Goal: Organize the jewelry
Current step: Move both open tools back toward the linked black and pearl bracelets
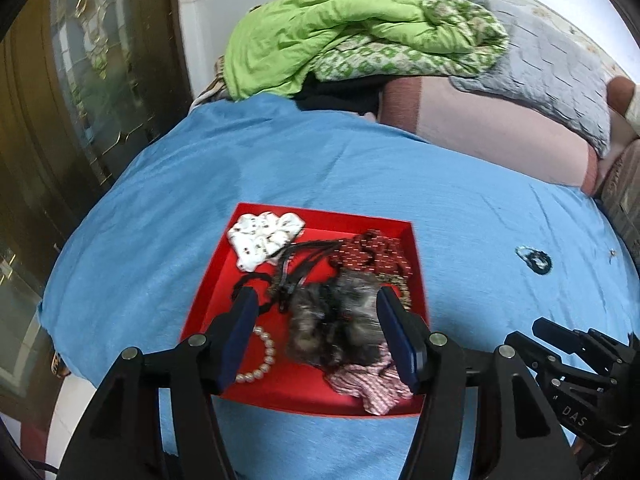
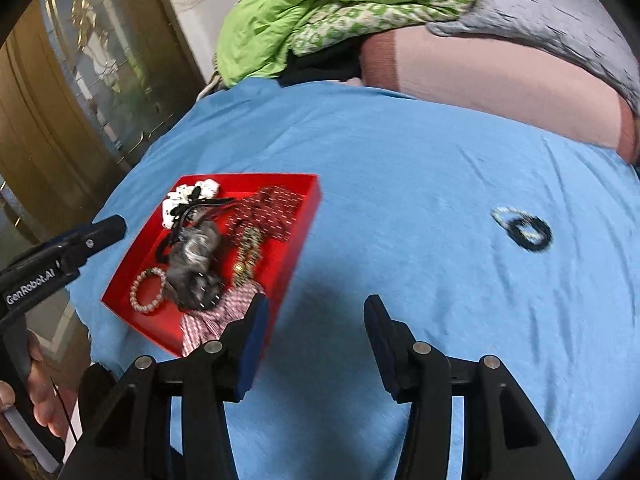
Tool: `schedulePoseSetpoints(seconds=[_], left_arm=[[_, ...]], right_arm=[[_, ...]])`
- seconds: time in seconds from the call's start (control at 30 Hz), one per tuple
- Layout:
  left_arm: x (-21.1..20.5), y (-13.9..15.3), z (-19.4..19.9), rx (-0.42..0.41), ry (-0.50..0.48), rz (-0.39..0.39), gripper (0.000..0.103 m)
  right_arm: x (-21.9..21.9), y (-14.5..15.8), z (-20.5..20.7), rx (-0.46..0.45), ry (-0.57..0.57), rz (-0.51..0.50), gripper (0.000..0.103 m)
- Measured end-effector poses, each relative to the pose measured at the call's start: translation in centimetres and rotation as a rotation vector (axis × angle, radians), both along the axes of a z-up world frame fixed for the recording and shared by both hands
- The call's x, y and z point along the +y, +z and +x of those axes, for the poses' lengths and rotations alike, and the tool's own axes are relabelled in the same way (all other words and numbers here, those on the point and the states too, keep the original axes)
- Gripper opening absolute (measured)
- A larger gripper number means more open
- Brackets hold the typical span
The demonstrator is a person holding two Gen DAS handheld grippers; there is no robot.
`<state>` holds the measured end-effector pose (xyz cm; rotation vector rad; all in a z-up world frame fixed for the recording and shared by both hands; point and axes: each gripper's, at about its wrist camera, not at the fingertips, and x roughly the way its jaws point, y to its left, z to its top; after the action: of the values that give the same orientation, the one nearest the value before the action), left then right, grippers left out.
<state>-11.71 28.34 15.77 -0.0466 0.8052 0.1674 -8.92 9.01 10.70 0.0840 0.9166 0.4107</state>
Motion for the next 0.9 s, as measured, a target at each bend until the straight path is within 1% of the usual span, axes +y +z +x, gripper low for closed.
schedulePoseSetpoints(seconds=[0.03, 0.1, 0.4, 0.6, 0.9], left_arm=[[-0.3, 0.1, -0.1, -0.001, -0.005, 0.001, 0.065], [-1.3, 0.3, -0.4, -0.006, -0.019, 0.006, 0.066], [-6.4, 0.3, -1.6, 0.005, -0.112, 0.04, 0.067], [-9.1, 0.0, -2.5, 0.011, -0.162, 0.06, 0.067], [-12.7, -1.1, -2.8, 0.041, -0.243, 0.099, 0.067]], right_arm=[[-0.6, -0.1, -0.2, 0.003, -0.011, 0.004, 0.054], [-1.8, -0.2, -0.8, 0.01, -0.032, 0.012, 0.054], [-6.2, -1.0, -3.6, 0.023, -0.098, 0.009, 0.055], [-9.6, -1.5, -5.2, 0.019, -0.162, 0.001, 0.058], [-14.3, -2.6, -5.7, 0.048, -0.268, 0.03, 0.058]])
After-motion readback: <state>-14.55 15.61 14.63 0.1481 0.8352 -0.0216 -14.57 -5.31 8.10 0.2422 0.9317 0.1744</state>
